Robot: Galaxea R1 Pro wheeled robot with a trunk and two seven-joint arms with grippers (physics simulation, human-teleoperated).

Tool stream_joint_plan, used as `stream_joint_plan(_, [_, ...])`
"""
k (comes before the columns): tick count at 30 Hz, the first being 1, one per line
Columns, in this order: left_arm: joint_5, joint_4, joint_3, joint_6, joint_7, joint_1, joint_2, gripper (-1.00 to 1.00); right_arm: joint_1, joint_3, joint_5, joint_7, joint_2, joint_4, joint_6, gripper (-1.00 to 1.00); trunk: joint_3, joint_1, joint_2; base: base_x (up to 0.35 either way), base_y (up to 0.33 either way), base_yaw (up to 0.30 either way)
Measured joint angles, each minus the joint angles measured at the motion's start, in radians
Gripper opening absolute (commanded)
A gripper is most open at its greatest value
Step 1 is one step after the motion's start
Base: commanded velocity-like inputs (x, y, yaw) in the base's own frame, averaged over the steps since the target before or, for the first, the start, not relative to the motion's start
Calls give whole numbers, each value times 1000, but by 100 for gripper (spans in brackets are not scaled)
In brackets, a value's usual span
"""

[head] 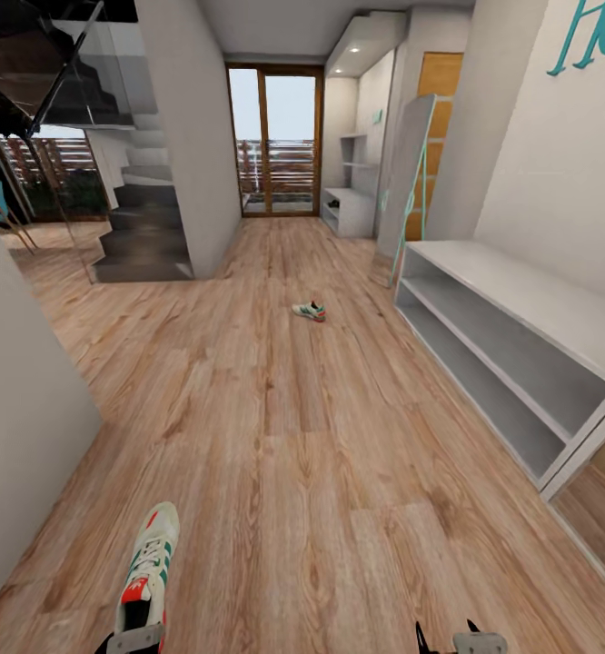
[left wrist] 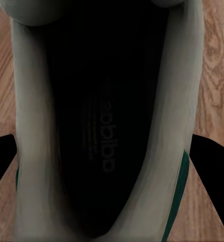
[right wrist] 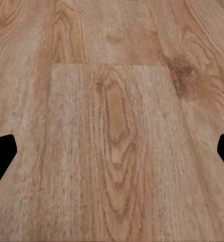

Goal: Pick up the two gym shoes and the two sandals from the corridor floor and place them onto the hallstand (shoe rack) in the corridor, making sure they are on the rack and not on the floor. Arrange them so the two gym shoes are next to each other and the two sandals are next to each other.

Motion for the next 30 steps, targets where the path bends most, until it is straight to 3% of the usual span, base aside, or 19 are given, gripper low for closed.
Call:
stream_joint_plan(25, [0, -5, -1, -3, -2, 13, 0, -100, 0, -4, -4, -5, -1, -3, -22, 100, 0, 0, 0, 339, 0, 0])
stream_joint_plan(30, [-2, 0, -3, -63, -2, 20, 0, -100, 0, -4, -4, -5, -2, -3, -22, 100, 0, 0, 0, 339, 0, 0])
